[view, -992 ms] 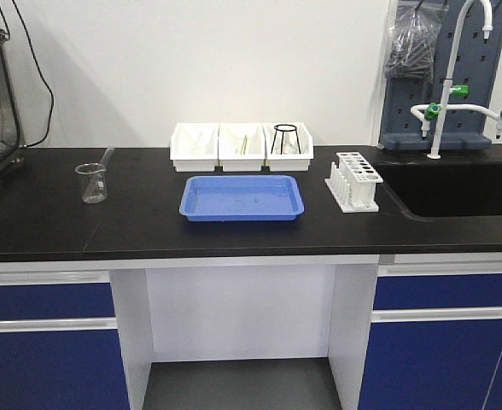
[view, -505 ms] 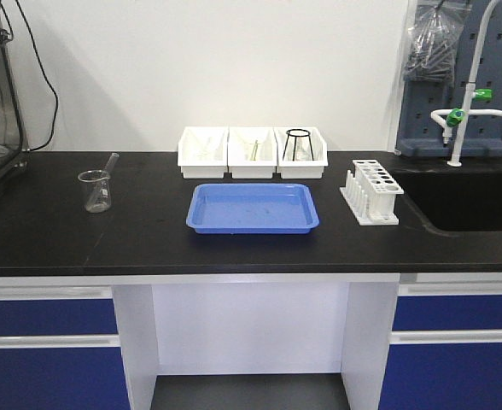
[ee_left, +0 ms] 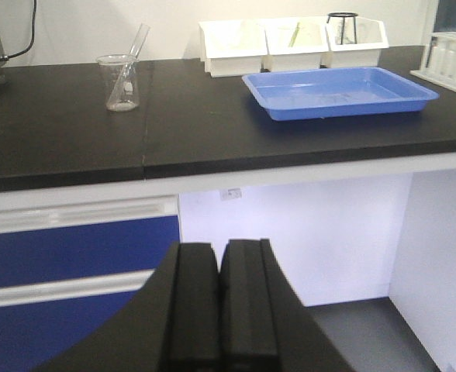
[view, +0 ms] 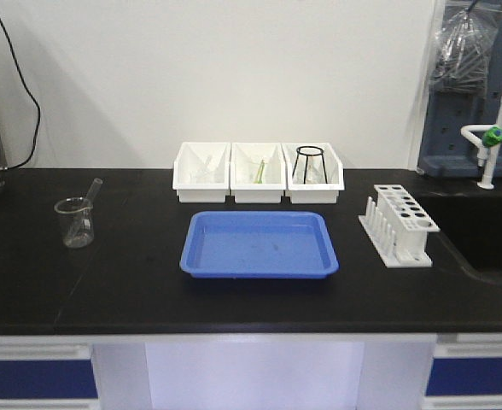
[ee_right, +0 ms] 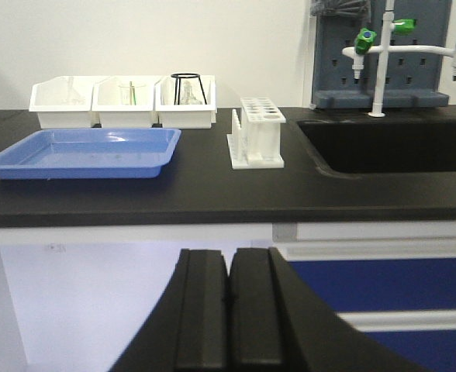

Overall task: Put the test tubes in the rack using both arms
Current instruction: 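Drive the base toward the white bins on the bench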

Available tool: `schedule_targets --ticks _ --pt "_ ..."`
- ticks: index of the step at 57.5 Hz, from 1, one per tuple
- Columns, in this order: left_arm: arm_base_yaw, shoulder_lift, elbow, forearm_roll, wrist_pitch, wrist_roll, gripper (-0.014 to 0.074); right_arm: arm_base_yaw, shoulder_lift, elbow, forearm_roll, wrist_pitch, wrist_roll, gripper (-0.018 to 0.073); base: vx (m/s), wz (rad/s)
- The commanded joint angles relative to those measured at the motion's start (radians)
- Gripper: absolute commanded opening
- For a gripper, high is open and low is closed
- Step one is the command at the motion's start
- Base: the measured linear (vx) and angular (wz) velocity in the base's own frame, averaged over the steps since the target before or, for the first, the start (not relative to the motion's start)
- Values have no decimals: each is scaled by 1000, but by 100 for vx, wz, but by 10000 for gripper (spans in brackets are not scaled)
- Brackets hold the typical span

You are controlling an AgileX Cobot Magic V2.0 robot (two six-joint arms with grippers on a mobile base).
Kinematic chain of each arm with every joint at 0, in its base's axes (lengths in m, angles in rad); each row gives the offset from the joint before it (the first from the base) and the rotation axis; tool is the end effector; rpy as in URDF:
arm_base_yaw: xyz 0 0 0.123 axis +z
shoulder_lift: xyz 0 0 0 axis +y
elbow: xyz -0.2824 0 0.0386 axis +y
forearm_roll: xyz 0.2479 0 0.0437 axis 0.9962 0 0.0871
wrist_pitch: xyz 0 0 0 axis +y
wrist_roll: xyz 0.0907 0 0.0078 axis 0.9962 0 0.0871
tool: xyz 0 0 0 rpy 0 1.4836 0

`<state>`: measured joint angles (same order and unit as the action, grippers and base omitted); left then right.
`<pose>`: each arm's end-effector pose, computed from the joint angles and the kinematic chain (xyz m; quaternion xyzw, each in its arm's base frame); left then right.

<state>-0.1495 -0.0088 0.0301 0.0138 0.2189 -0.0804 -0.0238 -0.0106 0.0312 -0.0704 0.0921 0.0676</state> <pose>0.0554 -0.0081 0.1835 0.0304 0.7585 -0.0692 0.6473 0.0569 -0.0020 0.1948 0.0099 0.7159 -0.0115 0.6980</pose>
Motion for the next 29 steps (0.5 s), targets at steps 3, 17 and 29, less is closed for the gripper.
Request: schedule_targets --ticks 3,17,29 --pt "0 -20 26 -6 -82 -2 -15 1 -7 10 -3 -74 -6 -7 44 5" --pt "0 -20 26 -6 -82 -2 -15 1 -7 10 -3 -74 -6 -7 46 4" --pt "0 -20 26 -6 -82 -2 -15 1 -7 10 -3 -74 -6 -7 47 3"
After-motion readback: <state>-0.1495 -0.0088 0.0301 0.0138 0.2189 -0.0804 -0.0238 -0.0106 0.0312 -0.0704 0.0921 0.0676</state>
